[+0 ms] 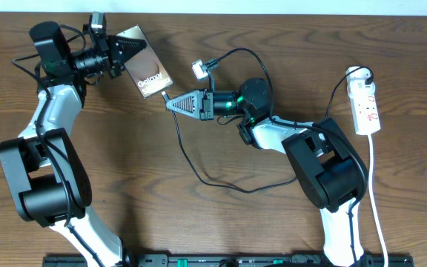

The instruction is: Plug charger to phone and switch on socket

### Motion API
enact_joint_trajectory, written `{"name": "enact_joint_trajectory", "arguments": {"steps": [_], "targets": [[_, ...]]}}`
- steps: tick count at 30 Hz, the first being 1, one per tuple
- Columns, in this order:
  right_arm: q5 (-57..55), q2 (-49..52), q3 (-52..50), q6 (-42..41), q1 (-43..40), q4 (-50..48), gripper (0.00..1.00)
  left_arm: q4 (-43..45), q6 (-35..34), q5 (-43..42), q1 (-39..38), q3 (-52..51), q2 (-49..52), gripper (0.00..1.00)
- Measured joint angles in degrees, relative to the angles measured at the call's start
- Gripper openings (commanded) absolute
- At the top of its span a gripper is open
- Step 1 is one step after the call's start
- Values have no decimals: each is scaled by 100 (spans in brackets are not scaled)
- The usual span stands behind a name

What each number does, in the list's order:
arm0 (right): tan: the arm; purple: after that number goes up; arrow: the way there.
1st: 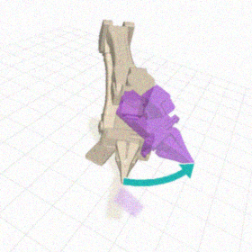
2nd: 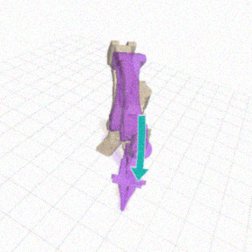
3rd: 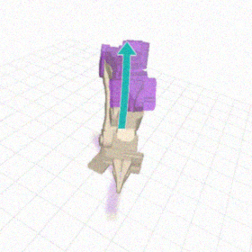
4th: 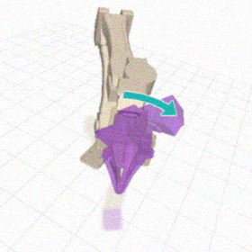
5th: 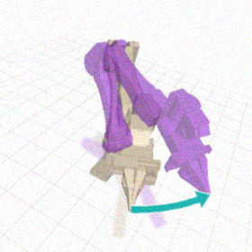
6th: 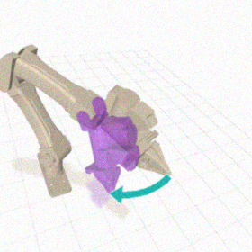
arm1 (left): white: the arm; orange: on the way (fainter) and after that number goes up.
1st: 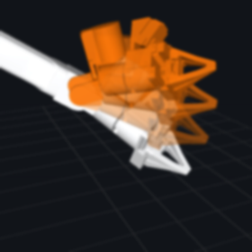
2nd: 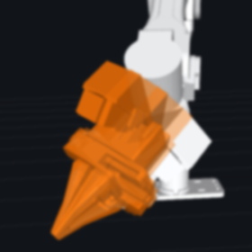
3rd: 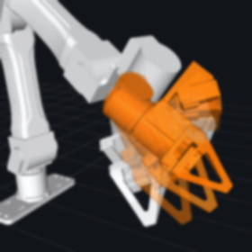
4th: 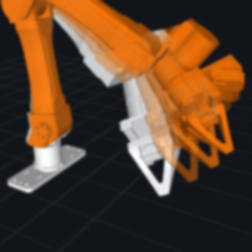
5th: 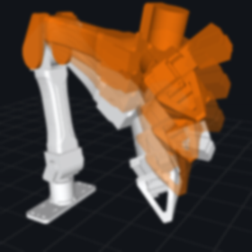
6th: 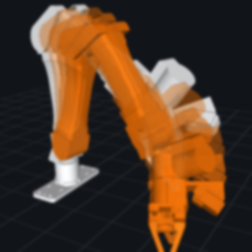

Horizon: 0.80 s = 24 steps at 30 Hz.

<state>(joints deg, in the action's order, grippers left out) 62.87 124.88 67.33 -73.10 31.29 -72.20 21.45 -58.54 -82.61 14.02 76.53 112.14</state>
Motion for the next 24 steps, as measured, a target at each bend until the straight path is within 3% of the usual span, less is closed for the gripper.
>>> {"name": "enact_joint_trajectory", "arguments": {"steps": [24], "targets": [[-37, 0, 0, 0, 44, -4, 1, 2, 2, 90, -146, 0, 0, 7]]}}
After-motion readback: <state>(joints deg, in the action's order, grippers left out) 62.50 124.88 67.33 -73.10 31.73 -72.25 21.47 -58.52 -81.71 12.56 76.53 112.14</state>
